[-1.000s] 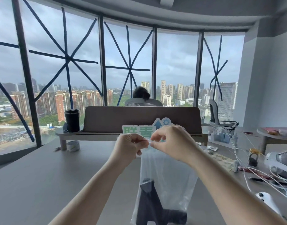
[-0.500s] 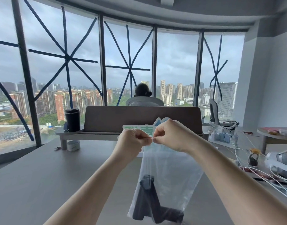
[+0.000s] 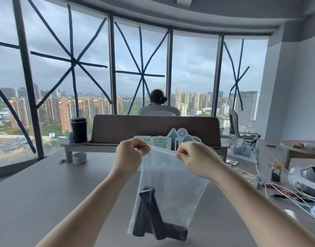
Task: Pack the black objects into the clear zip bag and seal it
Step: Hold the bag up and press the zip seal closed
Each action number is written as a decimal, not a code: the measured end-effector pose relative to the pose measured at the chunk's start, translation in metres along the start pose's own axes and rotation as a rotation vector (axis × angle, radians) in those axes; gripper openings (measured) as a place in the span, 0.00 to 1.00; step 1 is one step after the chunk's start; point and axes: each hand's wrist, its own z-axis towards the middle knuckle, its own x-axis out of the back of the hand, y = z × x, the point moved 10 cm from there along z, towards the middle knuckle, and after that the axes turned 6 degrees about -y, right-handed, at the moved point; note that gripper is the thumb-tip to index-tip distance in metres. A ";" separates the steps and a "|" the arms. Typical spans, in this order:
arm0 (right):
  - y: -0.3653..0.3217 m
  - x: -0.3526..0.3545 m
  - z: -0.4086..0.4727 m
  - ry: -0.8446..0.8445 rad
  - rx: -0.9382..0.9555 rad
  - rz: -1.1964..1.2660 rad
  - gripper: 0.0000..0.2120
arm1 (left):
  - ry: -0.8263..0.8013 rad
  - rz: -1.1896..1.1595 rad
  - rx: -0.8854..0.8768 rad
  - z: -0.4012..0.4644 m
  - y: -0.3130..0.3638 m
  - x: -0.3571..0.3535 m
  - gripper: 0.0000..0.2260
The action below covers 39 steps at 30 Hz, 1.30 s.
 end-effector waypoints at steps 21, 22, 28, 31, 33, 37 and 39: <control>-0.016 0.027 -0.023 0.119 0.001 -0.051 0.11 | 0.160 -0.115 0.035 0.011 -0.030 0.085 0.08; -0.022 0.031 -0.025 0.138 -0.002 -0.072 0.12 | 0.163 -0.123 0.032 0.011 -0.031 0.090 0.07; -0.039 0.005 0.015 0.186 0.010 -0.040 0.12 | 0.134 -0.149 0.144 0.017 -0.078 0.106 0.04; -0.039 -0.042 0.076 0.151 0.004 0.111 0.11 | 0.139 -0.223 0.251 0.035 -0.126 0.117 0.05; -0.042 -0.063 0.114 0.140 -0.017 0.216 0.11 | 0.163 -0.258 0.284 0.055 -0.148 0.127 0.06; -0.074 -0.087 0.181 0.221 0.016 0.361 0.11 | 0.282 -0.277 0.247 0.103 -0.178 0.172 0.06; -0.090 -0.101 0.199 0.254 0.049 0.402 0.10 | 0.339 -0.293 0.222 0.117 -0.194 0.194 0.07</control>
